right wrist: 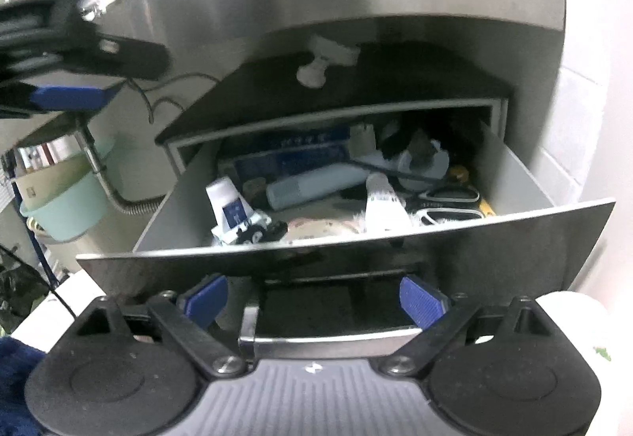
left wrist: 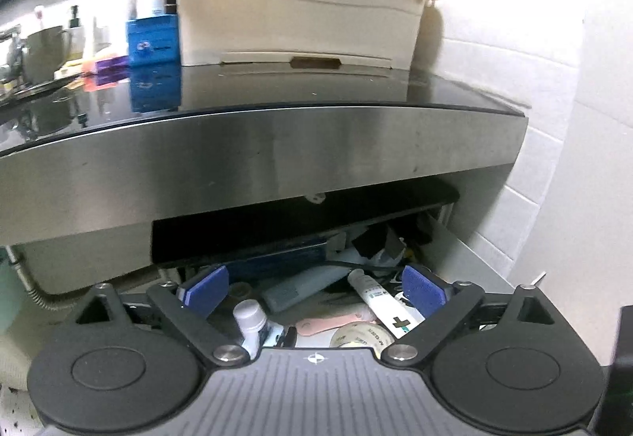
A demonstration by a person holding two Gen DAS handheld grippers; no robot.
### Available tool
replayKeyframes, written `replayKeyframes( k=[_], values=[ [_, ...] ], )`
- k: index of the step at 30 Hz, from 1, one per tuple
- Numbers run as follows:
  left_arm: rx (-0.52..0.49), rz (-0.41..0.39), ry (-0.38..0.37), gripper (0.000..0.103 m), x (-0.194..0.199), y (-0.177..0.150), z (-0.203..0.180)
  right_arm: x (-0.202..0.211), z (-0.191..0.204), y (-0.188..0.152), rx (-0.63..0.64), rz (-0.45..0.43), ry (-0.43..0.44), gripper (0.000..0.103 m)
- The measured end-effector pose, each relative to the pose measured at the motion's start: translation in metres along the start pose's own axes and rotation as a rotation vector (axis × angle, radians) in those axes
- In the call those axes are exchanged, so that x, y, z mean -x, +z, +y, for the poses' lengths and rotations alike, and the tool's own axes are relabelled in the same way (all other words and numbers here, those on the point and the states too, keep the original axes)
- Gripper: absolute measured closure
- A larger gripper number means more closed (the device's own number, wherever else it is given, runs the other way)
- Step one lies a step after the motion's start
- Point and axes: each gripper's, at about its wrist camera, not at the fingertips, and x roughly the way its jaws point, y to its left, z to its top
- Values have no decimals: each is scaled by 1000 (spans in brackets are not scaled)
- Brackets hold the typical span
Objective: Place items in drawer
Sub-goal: 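Withdraw the left tool up out of the drawer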
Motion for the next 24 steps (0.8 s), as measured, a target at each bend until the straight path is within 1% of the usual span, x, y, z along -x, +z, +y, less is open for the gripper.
replayKeyframes(
  k=[2,5,7,10,13,16,21,24],
  values=[
    [30,-24,49,4,10,-6,1,-2,3,-1,14,6,-11,9],
    [28,-72,76,3,23,-14,1,-5,7,-2,36,16,-28,9],
    [39,-76,104,3,27,-18,1,-8,9,-3,52,25,-37,9],
    [56,-85,104,3,35,-25,3,-11,13,-4,72,40,-46,9],
    [36,-127,120,2,45,-28,2,-14,13,-4,75,52,-56,9],
    [26,-172,119,1,52,-29,1,-18,12,-4,70,69,-66,9],
    [7,-196,79,1,56,-30,-1,-27,12,-2,73,99,-81,10],
    [-6,-213,76,1,58,-30,-4,-34,13,-2,83,123,-85,11]
  ],
)
